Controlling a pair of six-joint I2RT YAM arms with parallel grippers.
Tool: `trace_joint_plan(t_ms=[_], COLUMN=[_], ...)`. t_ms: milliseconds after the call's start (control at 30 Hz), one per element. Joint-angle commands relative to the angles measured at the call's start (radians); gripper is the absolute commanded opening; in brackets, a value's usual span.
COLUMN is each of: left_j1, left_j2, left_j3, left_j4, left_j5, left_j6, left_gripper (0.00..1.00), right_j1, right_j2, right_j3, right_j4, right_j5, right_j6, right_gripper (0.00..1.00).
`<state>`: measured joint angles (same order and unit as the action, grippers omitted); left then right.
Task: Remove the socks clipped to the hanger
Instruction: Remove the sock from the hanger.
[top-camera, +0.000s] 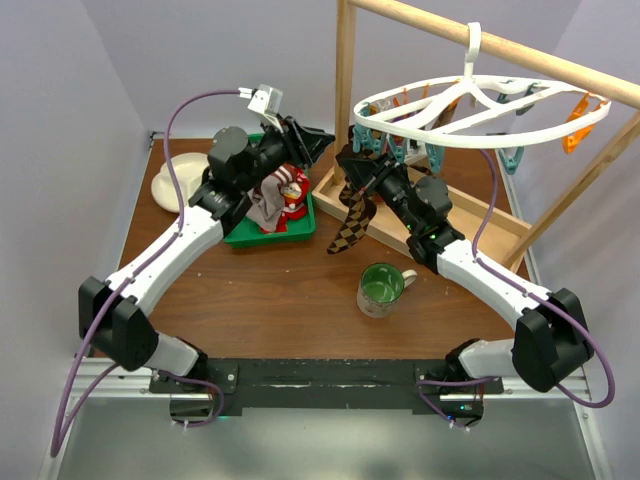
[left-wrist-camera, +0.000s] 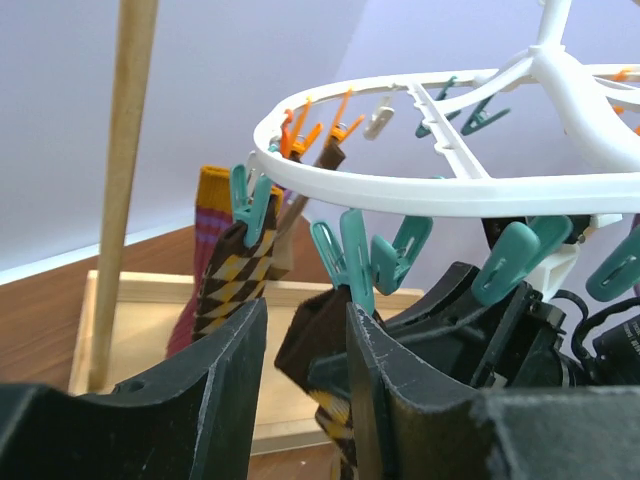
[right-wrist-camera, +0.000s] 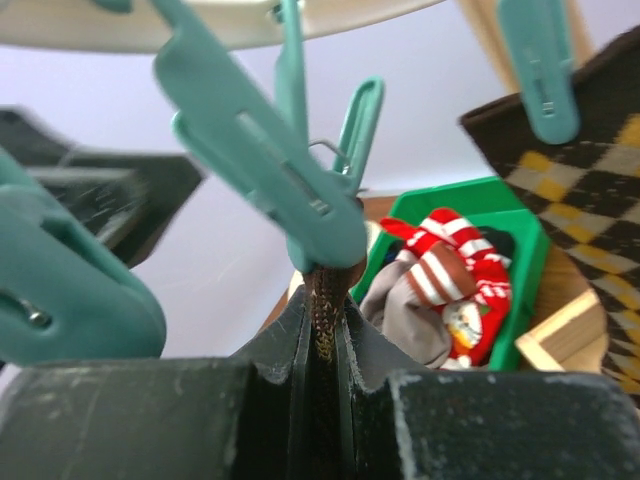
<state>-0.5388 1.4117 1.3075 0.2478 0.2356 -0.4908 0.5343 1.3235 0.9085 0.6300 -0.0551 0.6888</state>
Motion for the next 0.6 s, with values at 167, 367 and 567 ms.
trace_joint_plan(t_ms=[167, 367, 567], left_j1=[0.066, 0.095, 0.114], left_j2=[0.15, 0.207, 0.245], left_j3=[0.151, 0.171, 0.185], left_j4=[0.14, 0.217, 0.265], left_j5=[0.261, 0.367, 0.409], left_j6=[-0.132, -0.219, -0.27], left_gripper=[0.44, 0.46, 0.46], right_j1=[-0.002, -0.002, -0.002], right_j2=[0.023, 0.034, 0.034], right_j3=[0.049, 0.061, 0.072], right_j4=[0.048, 0.034, 0.017], right_j5=[-0.14, -0.144, -0.138], right_j6=[0.023, 0.029, 0.028], right_gripper=[0.01, 0.01, 0.01])
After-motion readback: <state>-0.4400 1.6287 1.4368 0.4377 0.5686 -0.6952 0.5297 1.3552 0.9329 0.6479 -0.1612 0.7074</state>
